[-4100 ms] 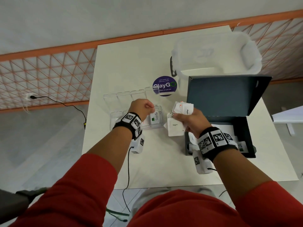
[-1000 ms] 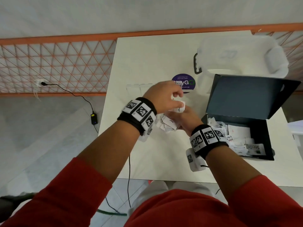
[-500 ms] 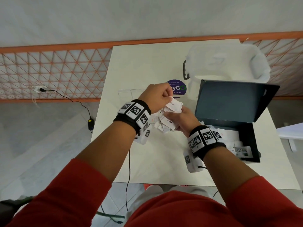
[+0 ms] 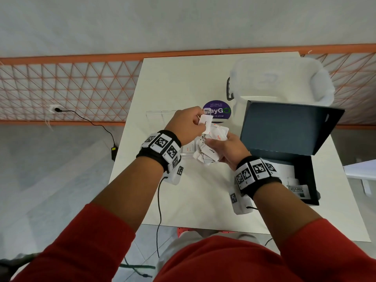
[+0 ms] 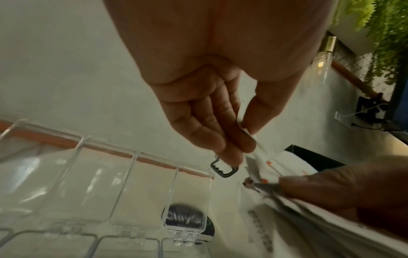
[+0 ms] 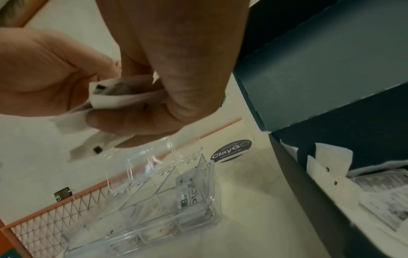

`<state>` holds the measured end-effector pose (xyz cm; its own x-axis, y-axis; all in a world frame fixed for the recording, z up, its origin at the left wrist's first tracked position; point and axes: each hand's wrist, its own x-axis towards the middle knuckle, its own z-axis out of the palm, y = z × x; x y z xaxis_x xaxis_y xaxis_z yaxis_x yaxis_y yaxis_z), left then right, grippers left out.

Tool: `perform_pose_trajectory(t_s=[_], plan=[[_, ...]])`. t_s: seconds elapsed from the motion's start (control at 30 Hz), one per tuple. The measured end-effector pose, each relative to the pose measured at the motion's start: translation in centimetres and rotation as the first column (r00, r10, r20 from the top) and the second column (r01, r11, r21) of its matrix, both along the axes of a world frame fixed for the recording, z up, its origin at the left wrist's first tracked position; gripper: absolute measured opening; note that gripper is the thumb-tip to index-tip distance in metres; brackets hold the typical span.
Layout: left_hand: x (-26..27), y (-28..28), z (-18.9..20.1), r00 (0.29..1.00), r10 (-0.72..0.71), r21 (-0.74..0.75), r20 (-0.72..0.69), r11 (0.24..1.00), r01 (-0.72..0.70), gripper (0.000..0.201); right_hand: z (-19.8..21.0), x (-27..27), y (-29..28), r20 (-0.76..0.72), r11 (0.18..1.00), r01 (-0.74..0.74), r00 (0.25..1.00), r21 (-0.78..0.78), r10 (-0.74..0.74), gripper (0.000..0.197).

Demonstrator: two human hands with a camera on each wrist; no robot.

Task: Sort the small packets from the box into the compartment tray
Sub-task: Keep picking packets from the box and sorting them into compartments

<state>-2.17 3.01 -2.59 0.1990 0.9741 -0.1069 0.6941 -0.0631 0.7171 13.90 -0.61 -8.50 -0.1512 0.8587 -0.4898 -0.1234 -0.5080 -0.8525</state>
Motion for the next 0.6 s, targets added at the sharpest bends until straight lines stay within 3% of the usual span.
perform_pose_trajectory(t_s=[0.33,0.5,0.6], plan=[[-2.3,0.5,-1.8,0.983,0.120,-0.021,0.140,0.993,-0.119,0.034,-1.1,1.2,-0.2,-0.002,0.997,0.070,0.998,-0.041,-0.070,0.031],[-3.0,0.8,-3.2,0.995,0.100,-0.010,0.026,0.995,-0.100,0.021,-1.2,1.6,-0.2,0.011,0.994,0.098,0.995,-0.045,-0.097,0.031],[-3.0,0.9,-4.1,0.996,0.083,-0.027,-0.037,0.996,-0.084,0.024,-1.3,1.9,-0.3,0.037,0.993,0.110,0.993,-0.042,-0.109,0.034]])
